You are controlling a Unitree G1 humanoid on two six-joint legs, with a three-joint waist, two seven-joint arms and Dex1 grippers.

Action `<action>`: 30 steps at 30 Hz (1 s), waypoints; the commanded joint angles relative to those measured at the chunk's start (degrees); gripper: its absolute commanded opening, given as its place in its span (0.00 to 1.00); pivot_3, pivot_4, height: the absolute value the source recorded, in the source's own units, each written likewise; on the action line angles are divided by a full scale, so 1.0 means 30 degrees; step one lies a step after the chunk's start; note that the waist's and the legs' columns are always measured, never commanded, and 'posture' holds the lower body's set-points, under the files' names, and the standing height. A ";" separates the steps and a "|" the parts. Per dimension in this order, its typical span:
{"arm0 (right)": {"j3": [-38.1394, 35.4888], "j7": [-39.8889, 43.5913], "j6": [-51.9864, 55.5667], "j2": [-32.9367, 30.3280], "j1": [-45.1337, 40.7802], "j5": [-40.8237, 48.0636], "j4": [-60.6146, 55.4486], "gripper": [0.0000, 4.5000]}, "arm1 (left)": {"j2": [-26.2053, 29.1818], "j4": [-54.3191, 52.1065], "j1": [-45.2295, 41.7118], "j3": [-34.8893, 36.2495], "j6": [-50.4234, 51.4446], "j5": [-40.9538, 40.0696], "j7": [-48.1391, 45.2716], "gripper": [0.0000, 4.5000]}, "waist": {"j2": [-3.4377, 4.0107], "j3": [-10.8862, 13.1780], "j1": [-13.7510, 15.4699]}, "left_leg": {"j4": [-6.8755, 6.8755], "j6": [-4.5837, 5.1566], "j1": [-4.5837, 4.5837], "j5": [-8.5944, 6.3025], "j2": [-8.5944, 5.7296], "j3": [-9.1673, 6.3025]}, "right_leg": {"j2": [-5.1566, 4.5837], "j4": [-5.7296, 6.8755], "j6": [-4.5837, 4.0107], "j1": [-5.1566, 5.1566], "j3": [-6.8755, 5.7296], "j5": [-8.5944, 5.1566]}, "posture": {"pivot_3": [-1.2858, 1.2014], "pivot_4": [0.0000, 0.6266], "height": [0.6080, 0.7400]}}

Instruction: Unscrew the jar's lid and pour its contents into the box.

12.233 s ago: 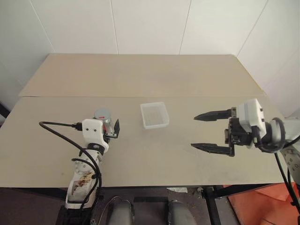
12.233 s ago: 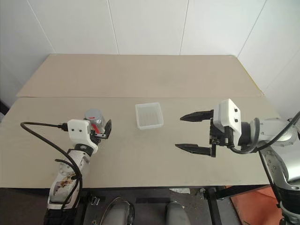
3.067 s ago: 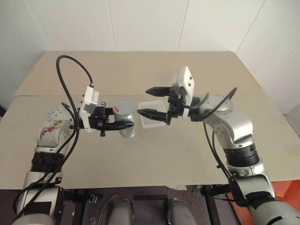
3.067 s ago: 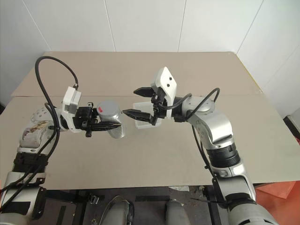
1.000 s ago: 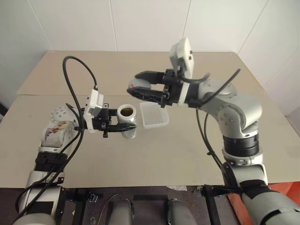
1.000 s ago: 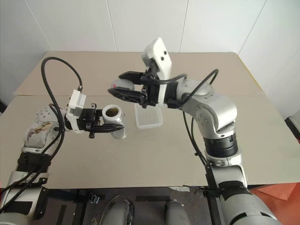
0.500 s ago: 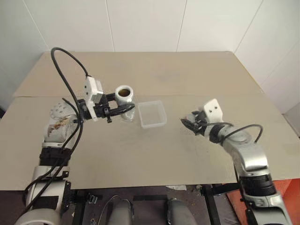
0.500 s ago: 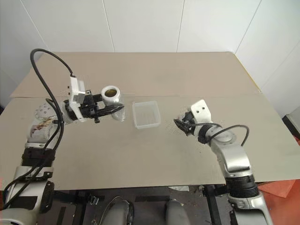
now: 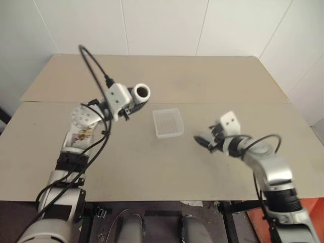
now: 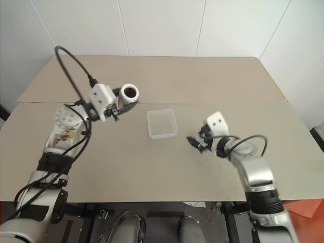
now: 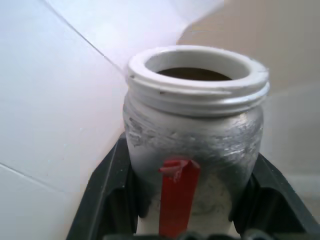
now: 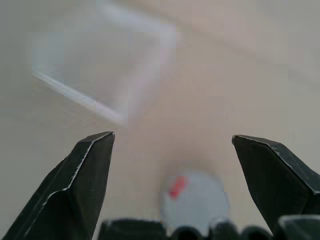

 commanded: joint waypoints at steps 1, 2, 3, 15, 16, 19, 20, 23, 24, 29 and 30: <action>0.0064 0.2469 0.2318 -0.0986 -0.1536 0.2563 -0.1069 0.98 | 0.1351 0.2824 -0.3753 -0.4849 -0.3403 0.9856 1.0071 0.43 | -0.0001 0.0000 0.0040 | -0.0001 0.0001 0.0003 -0.0001 0.0001 -0.0011 | 0.0004 -0.0002 0.0003 0.0006 -0.0007 -0.0002 | 0.52 0.24 1.00; 0.0355 0.2995 0.2296 -0.1251 -0.1919 0.2755 -0.1054 0.98 | 0.1501 0.3733 -0.5151 -0.7375 -0.2709 1.3343 1.3462 0.43 | -0.0002 -0.0003 0.0074 | -0.0012 0.0001 0.0001 -0.0002 0.0000 -0.0013 | 0.0003 -0.0011 0.0004 0.0007 -0.0011 -0.0003 | 0.52 0.24 1.00; 0.0656 0.3416 0.2310 -0.1478 -0.2270 0.2856 -0.0987 0.98 | 0.1421 0.4631 -0.6294 -0.9459 -0.1983 1.6023 1.6037 0.43 | -0.0004 -0.0002 0.0150 | -0.0025 0.0002 0.0000 -0.0002 -0.0007 -0.0008 | -0.0003 -0.0031 0.0008 0.0015 -0.0012 -0.0005 | 0.52 0.24 1.00; -0.0010 0.2967 0.2190 -0.0768 -0.3352 0.3704 -0.1481 0.98 | -0.3445 1.2433 -0.9608 -1.6895 0.3418 2.2208 2.4116 0.43 | -0.0011 0.0004 0.0172 | 0.0026 0.0001 -0.0198 -0.0002 -0.0029 -0.0002 | -0.0028 0.0044 0.0042 -0.0149 -0.0033 -0.0008 | 0.52 0.24 1.00; -0.0208 0.2871 0.2273 -0.0777 -0.3223 0.3891 -0.1735 0.98 | -0.3526 1.2630 -0.9692 -1.6956 0.3564 2.2116 2.4130 0.43 | -0.0012 0.0005 0.0188 | 0.0026 0.0001 -0.0206 -0.0002 -0.0029 -0.0003 | -0.0029 0.0045 0.0042 -0.0155 -0.0034 -0.0008 | 0.52 0.24 1.00; -0.0598 0.2669 0.2262 -0.0970 -0.2778 0.4308 -0.2298 0.98 | -0.3600 1.2992 -0.9913 -1.6851 0.3382 2.1552 2.3947 0.43 | -0.0012 0.0005 0.0198 | 0.0028 0.0001 -0.0224 -0.0002 -0.0032 -0.0009 | -0.0034 0.0046 0.0043 -0.0159 -0.0042 -0.0007 | 0.52 0.24 1.00; -0.0654 0.2609 0.2224 -0.1017 -0.2659 0.4344 -0.2410 0.98 | -0.3589 1.3041 -0.9959 -1.6837 0.3330 2.1407 2.3928 0.43 | -0.0012 0.0005 0.0198 | 0.0032 0.0001 -0.0224 -0.0002 -0.0033 -0.0009 | -0.0036 0.0044 0.0045 -0.0156 -0.0043 -0.0006 | 0.52 0.24 1.00; -0.0700 0.2499 0.2168 -0.1131 -0.2536 0.4456 -0.2460 0.98 | -0.3372 1.3078 -1.0039 -1.6493 0.2754 2.0667 2.3654 0.43 | -0.0013 0.0005 0.0196 | 0.0041 0.0000 -0.0225 -0.0002 -0.0033 -0.0008 | -0.0038 0.0041 0.0047 -0.0157 -0.0044 -0.0005 | 0.52 0.24 1.00; -0.0697 0.2468 0.2158 -0.1158 -0.2537 0.4500 -0.2443 0.98 | -0.3214 1.3068 -0.9980 -1.6122 0.2286 2.0085 2.3374 0.43 | -0.0013 0.0005 0.0195 | 0.0042 0.0000 -0.0225 -0.0001 -0.0033 -0.0009 | -0.0037 0.0040 0.0047 -0.0158 -0.0046 -0.0005 | 0.52 0.24 1.00; -0.0647 0.2459 0.1676 -0.1268 -0.2446 0.4460 -0.2405 0.98 | -0.2094 1.2661 -0.8929 -1.2273 -0.1363 1.4872 2.0949 0.43 | -0.0012 0.0005 0.0125 | 0.0041 0.0000 -0.0219 -0.0001 -0.0026 -0.0008 | -0.0036 0.0044 0.0043 -0.0159 -0.0043 -0.0003 | 0.52 0.24 1.00; -0.0629 0.2640 0.1434 -0.1252 -0.2387 0.4477 -0.2399 0.98 | -0.1967 1.2568 -0.8280 -1.0477 -0.2373 1.2525 1.9242 0.43 | -0.0010 0.0004 0.0118 | 0.0041 0.0000 -0.0217 -0.0001 -0.0026 -0.0008 | -0.0037 0.0045 0.0043 -0.0159 -0.0040 -0.0003 | 0.52 0.24 1.00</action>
